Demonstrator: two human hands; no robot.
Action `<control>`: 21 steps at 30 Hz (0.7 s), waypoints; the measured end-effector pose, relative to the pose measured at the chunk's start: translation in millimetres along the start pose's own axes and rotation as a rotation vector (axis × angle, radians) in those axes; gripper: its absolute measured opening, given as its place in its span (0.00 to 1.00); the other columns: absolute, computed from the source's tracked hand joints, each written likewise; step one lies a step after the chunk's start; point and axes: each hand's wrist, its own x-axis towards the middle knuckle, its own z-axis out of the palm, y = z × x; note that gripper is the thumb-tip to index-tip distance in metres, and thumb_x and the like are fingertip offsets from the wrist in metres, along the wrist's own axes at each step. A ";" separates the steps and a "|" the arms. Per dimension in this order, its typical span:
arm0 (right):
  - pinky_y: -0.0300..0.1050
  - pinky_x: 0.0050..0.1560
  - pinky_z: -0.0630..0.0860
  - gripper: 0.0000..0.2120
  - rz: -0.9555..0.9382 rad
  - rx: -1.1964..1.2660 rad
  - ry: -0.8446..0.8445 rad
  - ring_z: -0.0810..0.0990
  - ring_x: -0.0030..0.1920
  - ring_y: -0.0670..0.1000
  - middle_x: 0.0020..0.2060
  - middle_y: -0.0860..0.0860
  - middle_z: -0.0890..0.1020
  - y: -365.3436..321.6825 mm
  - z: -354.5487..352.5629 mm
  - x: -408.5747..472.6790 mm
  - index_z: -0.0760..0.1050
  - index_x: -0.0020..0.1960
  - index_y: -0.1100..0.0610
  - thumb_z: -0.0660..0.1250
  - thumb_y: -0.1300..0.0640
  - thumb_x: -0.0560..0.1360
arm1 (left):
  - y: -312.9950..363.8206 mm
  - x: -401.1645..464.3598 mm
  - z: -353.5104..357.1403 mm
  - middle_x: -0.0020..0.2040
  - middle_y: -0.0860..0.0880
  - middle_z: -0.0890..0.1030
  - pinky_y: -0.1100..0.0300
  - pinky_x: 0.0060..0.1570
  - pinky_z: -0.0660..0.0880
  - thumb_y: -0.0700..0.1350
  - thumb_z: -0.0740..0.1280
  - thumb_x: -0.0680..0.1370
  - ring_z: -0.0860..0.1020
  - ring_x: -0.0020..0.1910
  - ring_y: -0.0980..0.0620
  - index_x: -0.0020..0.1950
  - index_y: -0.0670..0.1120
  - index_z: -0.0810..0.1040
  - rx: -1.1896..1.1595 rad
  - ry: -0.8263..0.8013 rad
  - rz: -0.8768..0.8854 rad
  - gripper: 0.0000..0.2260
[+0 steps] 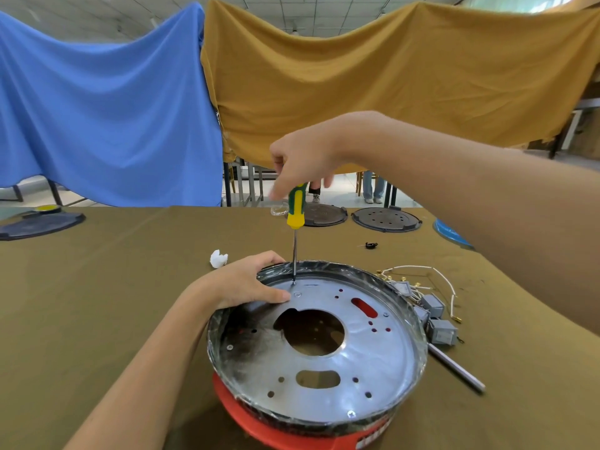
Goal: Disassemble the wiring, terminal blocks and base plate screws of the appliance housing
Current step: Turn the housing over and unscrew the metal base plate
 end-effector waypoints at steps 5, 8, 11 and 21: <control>0.43 0.33 0.72 0.21 -0.015 -0.168 0.110 0.78 0.37 0.53 0.45 0.56 0.82 2.3 4.0 4.5 0.76 0.55 0.61 0.60 0.42 0.81 | 0.5 0.5 -0.2 0.58 0.58 0.79 0.66 0.49 0.74 0.50 0.74 0.75 0.79 0.53 0.60 0.62 0.56 0.72 -0.011 -0.004 0.000 0.18; 0.33 0.28 0.72 0.10 -0.122 0.103 0.065 0.76 0.39 0.49 0.48 0.50 0.77 3.5 -1.3 -2.4 0.73 0.58 0.55 0.69 0.57 0.78 | -1.2 1.1 0.4 0.57 0.57 0.79 0.61 0.54 0.76 0.49 0.74 0.75 0.79 0.54 0.58 0.62 0.55 0.72 -0.020 -0.003 0.003 0.18; 0.38 0.37 0.74 0.19 -0.142 0.185 0.042 0.78 0.45 0.51 0.50 0.50 0.76 1.6 -2.2 -7.1 0.74 0.59 0.54 0.71 0.66 0.71 | -1.6 0.5 0.2 0.57 0.59 0.78 0.68 0.52 0.74 0.50 0.74 0.75 0.78 0.52 0.64 0.61 0.56 0.72 -0.002 0.003 0.022 0.18; 0.43 0.36 0.69 0.12 -0.137 -0.030 0.141 0.75 0.40 0.52 0.48 0.53 0.79 0.6 8.1 1.3 0.75 0.56 0.58 0.66 0.50 0.80 | -1.3 1.1 0.5 0.57 0.58 0.79 0.63 0.54 0.76 0.50 0.74 0.74 0.79 0.53 0.60 0.61 0.56 0.73 -0.016 -0.004 0.020 0.18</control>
